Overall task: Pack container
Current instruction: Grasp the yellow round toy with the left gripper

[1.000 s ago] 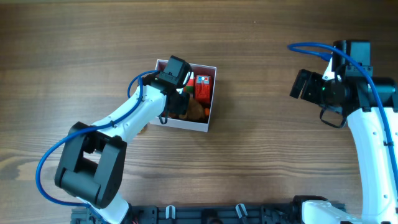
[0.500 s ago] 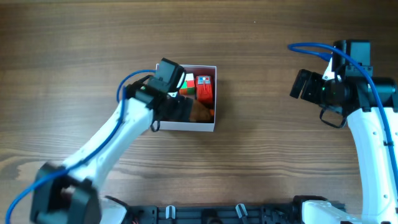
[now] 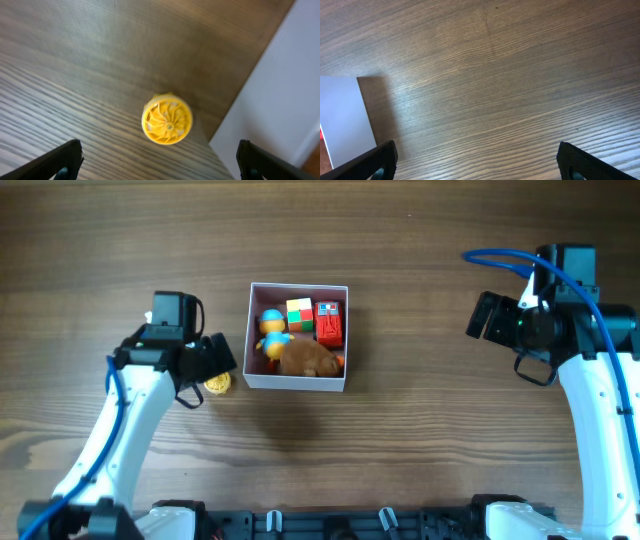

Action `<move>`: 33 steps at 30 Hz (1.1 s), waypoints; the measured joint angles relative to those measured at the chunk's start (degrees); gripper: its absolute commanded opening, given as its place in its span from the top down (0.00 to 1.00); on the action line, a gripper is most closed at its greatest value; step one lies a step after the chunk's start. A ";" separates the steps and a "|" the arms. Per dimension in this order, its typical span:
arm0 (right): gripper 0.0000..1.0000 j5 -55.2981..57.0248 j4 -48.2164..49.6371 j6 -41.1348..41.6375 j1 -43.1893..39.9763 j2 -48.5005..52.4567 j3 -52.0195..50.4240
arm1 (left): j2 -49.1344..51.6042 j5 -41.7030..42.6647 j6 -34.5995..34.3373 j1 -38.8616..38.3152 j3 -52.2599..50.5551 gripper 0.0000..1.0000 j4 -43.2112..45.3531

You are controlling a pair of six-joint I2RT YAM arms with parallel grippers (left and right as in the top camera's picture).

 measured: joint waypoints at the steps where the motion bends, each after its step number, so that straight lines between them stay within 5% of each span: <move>1: 0.00 -0.07 -0.02 0.00 -0.02 0.00 0.00 | 1.55 0.17 -0.07 0.00 -0.96 0.00 1.22; 12: 0.00 -0.39 -0.07 0.00 -0.02 0.00 0.00 | 17.40 1.70 -0.85 0.11 -1.36 0.02 6.80; 16: 0.00 -0.39 -0.07 0.00 -0.02 0.00 0.00 | 17.62 2.05 -1.11 0.09 -1.18 0.38 7.17; 20: 0.00 -0.39 -0.07 0.02 -0.02 0.00 0.00 | 17.68 1.84 -1.36 0.09 -1.09 0.64 7.69; 29: 0.00 -0.39 -0.04 0.00 0.00 0.00 0.00 | 17.64 1.86 -1.29 0.09 -0.79 0.75 7.45; 33: 0.00 -0.39 -0.02 0.00 0.00 0.00 0.00 | 16.63 1.88 -1.27 -0.02 2.58 0.86 -0.98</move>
